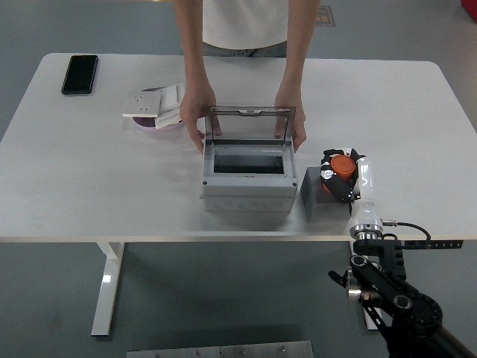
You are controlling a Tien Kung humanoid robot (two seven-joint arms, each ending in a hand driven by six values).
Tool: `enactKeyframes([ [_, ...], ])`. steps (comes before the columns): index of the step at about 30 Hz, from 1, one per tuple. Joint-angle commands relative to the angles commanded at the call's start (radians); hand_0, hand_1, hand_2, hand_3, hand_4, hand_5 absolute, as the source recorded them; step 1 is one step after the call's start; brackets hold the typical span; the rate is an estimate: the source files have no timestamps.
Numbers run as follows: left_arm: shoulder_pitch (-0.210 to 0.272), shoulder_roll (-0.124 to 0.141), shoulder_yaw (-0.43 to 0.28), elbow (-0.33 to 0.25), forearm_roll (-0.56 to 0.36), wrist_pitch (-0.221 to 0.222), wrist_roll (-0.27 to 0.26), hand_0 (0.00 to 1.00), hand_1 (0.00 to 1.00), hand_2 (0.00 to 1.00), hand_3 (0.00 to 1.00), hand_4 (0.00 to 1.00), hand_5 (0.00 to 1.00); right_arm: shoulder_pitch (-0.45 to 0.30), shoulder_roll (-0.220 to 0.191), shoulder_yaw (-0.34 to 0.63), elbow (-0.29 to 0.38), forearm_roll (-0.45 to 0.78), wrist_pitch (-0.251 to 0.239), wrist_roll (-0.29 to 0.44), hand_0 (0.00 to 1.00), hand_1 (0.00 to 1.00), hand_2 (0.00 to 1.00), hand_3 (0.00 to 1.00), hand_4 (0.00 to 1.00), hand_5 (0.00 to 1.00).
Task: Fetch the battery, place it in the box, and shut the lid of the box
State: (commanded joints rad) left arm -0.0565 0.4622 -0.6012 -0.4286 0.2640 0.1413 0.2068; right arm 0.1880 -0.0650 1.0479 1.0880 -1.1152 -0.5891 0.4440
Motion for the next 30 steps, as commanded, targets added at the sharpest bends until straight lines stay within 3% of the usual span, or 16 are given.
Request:
enactKeyframes([
  [26,-0.001,0.0,-0.012,-0.001,0.024,0.0,0.006,0.609,0.741,0.586,0.557,0.376,0.002,0.031,-0.03,0.016,0.023,-0.007,-0.007,-0.019,0.39,0.338,0.333,0.336,0.221,0.002],
  [27,-0.002,0.0,-0.013,-0.001,0.025,0.0,0.006,0.609,0.742,0.591,0.557,0.374,0.002,0.032,-0.032,0.016,0.025,-0.009,-0.007,-0.02,0.349,0.329,0.328,0.334,0.186,0.002],
  [30,-0.003,0.001,-0.014,-0.001,0.027,0.0,0.007,0.609,0.742,0.591,0.557,0.374,0.002,0.041,-0.039,0.016,0.037,-0.019,-0.008,-0.032,0.349,0.329,0.328,0.334,0.186,0.002],
])
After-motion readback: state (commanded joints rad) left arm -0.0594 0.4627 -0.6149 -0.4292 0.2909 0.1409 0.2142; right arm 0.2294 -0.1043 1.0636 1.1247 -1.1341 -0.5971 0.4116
